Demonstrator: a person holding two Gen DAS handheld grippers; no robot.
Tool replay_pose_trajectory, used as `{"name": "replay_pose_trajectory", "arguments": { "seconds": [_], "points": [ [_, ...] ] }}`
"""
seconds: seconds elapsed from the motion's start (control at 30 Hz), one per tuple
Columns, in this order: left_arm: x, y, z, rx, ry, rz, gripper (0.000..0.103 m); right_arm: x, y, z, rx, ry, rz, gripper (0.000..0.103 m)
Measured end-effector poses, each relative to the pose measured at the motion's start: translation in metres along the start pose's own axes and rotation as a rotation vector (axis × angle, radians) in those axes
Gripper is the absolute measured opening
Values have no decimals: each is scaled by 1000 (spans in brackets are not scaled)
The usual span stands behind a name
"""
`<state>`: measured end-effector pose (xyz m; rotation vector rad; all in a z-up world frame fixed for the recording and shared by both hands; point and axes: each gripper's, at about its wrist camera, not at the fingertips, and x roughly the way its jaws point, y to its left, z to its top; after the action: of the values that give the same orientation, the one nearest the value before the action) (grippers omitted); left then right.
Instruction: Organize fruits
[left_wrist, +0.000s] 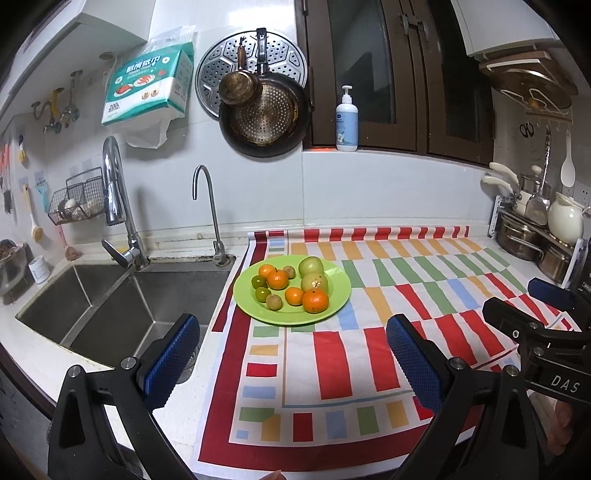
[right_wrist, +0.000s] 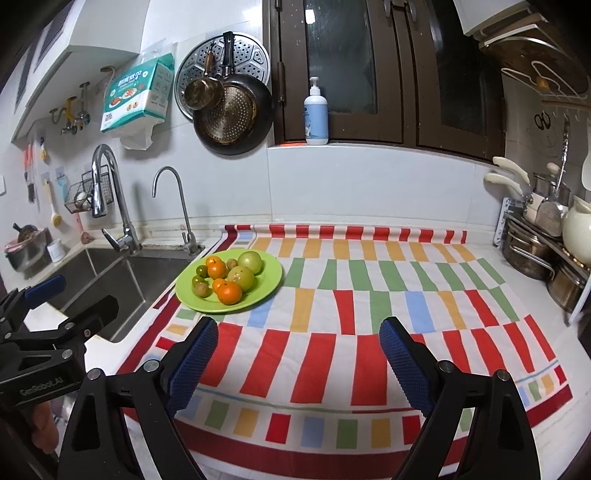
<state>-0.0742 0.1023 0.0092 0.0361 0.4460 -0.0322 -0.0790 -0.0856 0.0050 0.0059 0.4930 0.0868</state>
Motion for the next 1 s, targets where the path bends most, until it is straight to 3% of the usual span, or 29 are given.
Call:
{"name": "replay_pose_trajectory", "arguments": {
  "seconds": [1.0],
  "points": [
    [-25, -15, -3, 17, -30, 10, 103, -31, -10, -4, 4, -29, 4, 90]
  ]
}}
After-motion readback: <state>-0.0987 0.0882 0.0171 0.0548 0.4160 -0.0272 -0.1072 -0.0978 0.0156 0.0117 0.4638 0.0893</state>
